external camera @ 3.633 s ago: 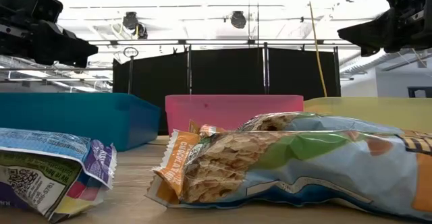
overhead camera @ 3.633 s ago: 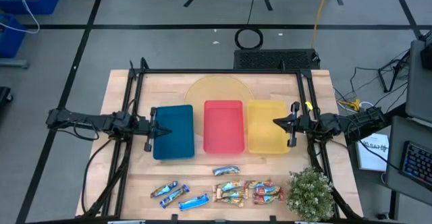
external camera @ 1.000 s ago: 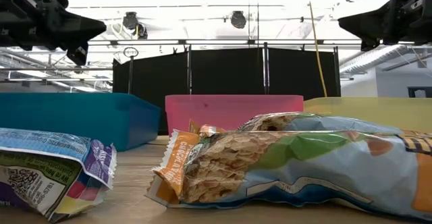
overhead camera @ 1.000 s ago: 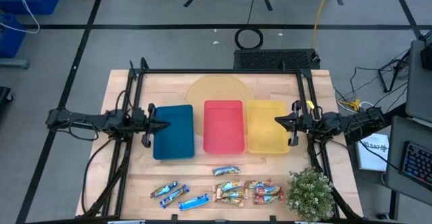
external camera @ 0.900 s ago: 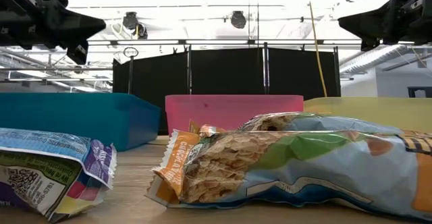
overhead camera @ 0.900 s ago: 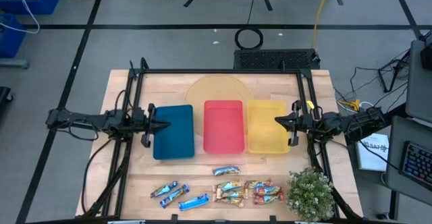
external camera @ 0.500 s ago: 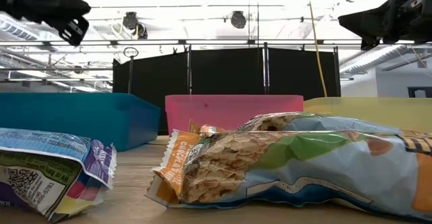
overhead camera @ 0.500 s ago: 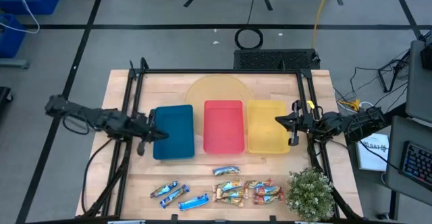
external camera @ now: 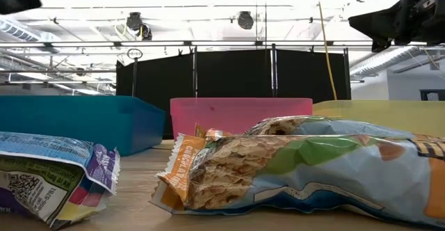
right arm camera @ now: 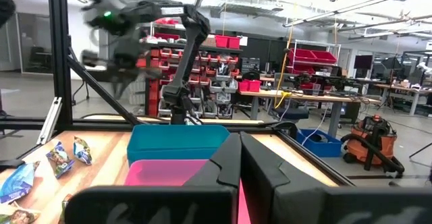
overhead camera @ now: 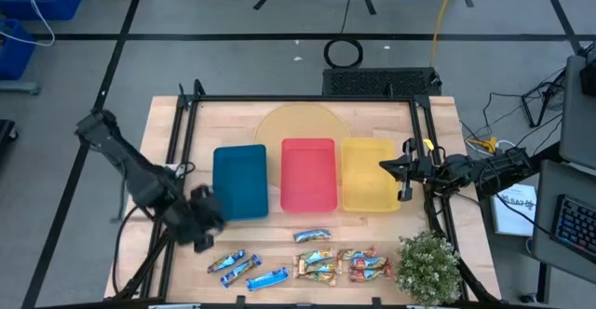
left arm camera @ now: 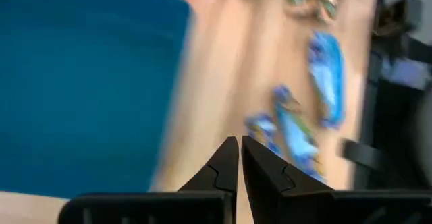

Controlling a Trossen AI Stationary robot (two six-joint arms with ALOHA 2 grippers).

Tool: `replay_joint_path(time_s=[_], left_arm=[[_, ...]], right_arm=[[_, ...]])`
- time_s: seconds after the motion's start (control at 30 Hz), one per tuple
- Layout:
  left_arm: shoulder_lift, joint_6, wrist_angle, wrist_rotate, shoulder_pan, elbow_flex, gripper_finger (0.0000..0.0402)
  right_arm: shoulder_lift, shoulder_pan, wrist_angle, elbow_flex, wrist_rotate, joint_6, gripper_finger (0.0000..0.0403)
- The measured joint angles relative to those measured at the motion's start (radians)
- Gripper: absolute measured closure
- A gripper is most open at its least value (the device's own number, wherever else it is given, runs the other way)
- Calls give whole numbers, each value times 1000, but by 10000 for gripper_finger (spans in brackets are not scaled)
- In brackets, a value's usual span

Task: Pick and place Granola Bars by type
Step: Put the top left blue granola bar into the blue bin

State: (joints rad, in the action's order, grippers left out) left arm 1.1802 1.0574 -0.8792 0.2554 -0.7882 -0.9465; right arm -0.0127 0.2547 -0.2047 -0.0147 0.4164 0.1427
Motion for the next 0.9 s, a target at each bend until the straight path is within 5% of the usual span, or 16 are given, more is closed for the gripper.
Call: replay_joint_path(time_s=[0.3,0.67,0.9], left_arm=[[270,143,100,-205,-113,1,354],[381,160,195,-238,-101,1,158],[466,152,195,-237,-105,2,105]], right_arm=[[0,0,0,0,-1,-41,403],[0,0,0,0,-1,-23,403],[0,0,0,0,-1,-19,403]])
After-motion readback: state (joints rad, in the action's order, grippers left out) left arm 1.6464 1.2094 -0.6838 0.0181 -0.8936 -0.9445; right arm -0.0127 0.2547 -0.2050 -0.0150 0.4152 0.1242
